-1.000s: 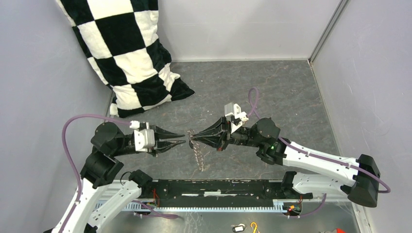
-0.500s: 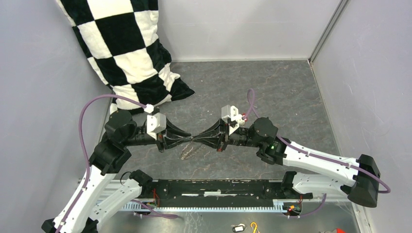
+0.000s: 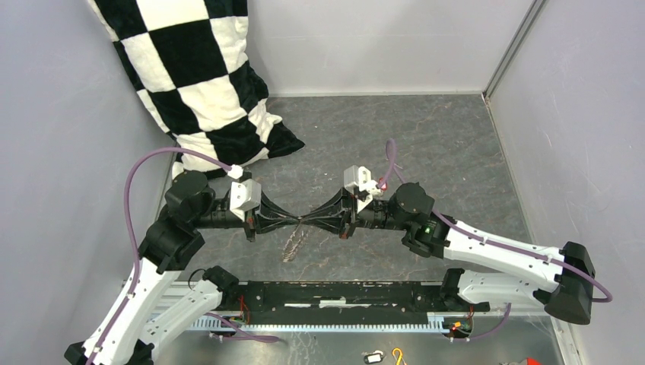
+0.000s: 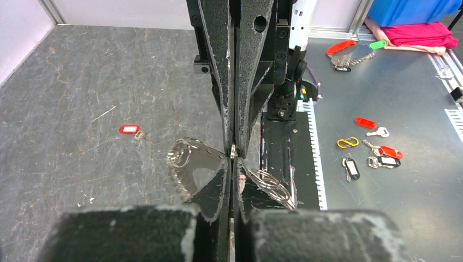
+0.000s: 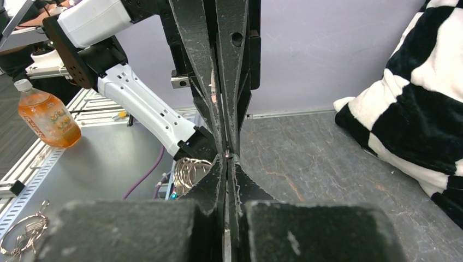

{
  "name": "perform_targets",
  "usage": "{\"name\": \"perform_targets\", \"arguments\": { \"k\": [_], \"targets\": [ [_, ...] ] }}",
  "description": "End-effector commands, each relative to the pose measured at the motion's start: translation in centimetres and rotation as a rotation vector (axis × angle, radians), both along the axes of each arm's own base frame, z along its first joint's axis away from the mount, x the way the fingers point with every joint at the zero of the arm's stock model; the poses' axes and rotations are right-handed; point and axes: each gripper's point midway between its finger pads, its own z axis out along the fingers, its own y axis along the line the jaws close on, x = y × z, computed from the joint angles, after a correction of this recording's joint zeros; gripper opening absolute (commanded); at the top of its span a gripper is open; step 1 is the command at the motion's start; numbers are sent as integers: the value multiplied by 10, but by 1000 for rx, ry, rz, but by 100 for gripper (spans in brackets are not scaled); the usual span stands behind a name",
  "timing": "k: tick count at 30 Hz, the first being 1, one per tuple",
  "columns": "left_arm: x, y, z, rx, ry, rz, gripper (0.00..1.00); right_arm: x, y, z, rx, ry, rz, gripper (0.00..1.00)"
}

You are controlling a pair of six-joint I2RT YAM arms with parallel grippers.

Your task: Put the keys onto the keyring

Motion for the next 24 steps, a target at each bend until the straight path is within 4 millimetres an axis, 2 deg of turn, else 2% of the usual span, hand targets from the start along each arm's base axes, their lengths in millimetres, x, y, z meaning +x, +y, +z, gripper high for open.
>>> {"name": "perform_targets", "arguments": {
  "k": [1,4,7,13,16,19,24],
  "targets": [
    [-1,2,12,3,-64,-4,2,0,-7,47,77,-87,-18,1],
    [1,5,12,13,-113,6,2,0,-7,46,5,-107,-15,9],
    [2,6,12,21,-157,5,2,3,-5,41,-120,-124,-10,25],
    [4,8,8,45,-214,-6,2,6,-6,38,-321,-165,13,41],
    [5,7,8,48,-235,-9,2,5,-2,27,-417,-154,61,49],
    [5,6,9,53,-256,-25,2,6,0,19,-483,-150,85,50],
    [5,5,8,63,-264,-44,2,4,3,20,-492,-159,106,43]
  ]
}}
